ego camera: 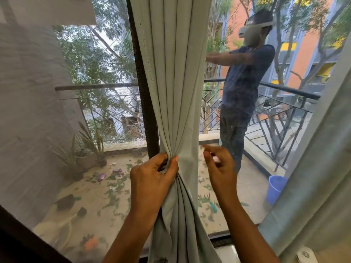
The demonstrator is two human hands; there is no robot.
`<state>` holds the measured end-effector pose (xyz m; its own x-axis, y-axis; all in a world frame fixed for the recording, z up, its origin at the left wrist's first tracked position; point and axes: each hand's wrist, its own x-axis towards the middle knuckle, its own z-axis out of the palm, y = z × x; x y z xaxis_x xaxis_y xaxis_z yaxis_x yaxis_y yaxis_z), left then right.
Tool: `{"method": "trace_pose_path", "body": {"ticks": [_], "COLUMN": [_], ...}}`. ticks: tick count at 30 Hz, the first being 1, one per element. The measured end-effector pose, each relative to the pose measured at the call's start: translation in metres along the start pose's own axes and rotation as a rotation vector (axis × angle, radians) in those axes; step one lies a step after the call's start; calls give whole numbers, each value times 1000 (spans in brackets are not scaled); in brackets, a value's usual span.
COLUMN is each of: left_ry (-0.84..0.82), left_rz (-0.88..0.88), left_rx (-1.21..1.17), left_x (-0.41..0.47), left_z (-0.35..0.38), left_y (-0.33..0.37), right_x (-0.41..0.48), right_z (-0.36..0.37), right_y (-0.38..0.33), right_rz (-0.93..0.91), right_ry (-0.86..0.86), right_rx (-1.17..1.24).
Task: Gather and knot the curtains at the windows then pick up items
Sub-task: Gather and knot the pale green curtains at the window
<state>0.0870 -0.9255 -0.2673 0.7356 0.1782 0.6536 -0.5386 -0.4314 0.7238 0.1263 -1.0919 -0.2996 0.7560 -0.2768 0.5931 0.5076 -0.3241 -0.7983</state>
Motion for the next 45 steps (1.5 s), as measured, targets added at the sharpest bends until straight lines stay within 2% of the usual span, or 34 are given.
{"method": "trace_pose_path", "body": {"ticks": [1,4,6,11,14,18,24,27,31,39,43,45], "left_ry": [4,13,12,62,66,59,-36,-87,-128,-198,-96,-62], "left_rz": [-8,6,13,17,40,41,110,89,51,-37,-14,1], "left_rx": [-4,-3,25,116,143,94,-24,-89,-129,-219,-170,-140], "left_x": [0,-2,-1,4,5,-1,-20,-27,-26,-23,-17,-15], "left_z": [0,-1,-2,-7,-5,1,3,1,-5,-13,-10,-8], "left_y": [-1,1,0,-11,-11,-3,18,26,26,22,20,17], "right_x": [12,40,43,14,-18,-51,-76,-81,-84,-77,-62,-48], "right_z": [1,10,14,-3,-15,-11,5,14,19,7,-13,-22], "right_y": [5,20,23,11,-7,-29,-43,-43,-45,-47,-35,-21], "right_rz": [58,233,281,212,111,-23,-248,-283,-326,-280,-365,-363], "right_ry": [16,-264,-355,2,220,306,197,180,141,-153,-356,-262], "right_rx": [-61,-14,-14,-152,-219,-226,-408,-455,-423,-257,-133,-92]}}
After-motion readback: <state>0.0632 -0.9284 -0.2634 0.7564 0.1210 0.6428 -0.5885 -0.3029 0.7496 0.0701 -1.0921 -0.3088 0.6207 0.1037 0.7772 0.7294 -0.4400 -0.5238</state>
